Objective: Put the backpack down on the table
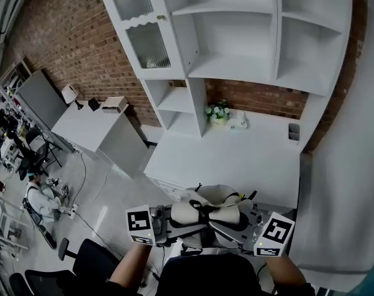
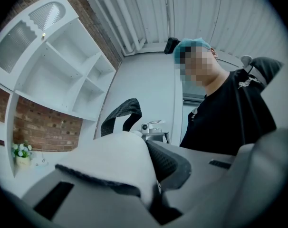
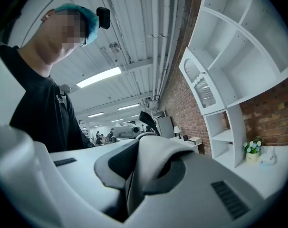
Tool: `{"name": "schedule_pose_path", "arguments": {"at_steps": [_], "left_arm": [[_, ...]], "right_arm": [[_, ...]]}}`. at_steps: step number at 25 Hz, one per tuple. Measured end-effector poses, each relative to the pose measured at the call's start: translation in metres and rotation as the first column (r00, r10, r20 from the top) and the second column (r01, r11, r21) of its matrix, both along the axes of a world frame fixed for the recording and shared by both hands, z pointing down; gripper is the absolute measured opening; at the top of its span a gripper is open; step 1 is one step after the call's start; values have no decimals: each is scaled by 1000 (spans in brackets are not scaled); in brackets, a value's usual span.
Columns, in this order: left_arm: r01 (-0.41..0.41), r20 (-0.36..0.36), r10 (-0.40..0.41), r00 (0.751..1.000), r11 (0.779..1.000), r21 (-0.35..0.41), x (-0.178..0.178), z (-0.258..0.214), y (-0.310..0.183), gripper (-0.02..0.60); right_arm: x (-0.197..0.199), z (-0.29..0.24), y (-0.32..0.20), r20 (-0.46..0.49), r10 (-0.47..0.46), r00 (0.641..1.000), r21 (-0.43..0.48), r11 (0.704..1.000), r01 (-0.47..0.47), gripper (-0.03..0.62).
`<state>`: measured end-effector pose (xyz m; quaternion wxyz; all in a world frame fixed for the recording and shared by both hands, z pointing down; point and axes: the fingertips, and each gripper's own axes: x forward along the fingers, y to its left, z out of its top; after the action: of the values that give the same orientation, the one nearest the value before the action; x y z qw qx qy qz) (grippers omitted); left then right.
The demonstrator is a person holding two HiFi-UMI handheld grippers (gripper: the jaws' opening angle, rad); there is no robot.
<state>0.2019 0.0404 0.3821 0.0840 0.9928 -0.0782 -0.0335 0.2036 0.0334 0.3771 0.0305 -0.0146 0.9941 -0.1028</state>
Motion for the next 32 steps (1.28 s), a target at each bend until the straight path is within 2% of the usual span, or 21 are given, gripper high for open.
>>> {"name": "schedule_pose_path", "arguments": {"at_steps": [6,12,20,32], "left_arm": [[95,-50,-95,994,995,-1,-20,-2,-23,43],[150,-57,-149,987,989,-3,-44,2,-45,43],[128,-46,-127,991,992,20,-92,-7,-76,44],[94,-83,-91,992,995,37,-187,-16,-131,43]], "right_arm": [[-20,-1,-24,-14,-59,998,23,998,59,48],[-44,3,-46,-26,-82,996,8,997,82,48],[-92,-4,-78,-8,-56,998,-33,998,56,48],[-185,-14,-134,-20,0,1000,-56,998,-1,48]]}}
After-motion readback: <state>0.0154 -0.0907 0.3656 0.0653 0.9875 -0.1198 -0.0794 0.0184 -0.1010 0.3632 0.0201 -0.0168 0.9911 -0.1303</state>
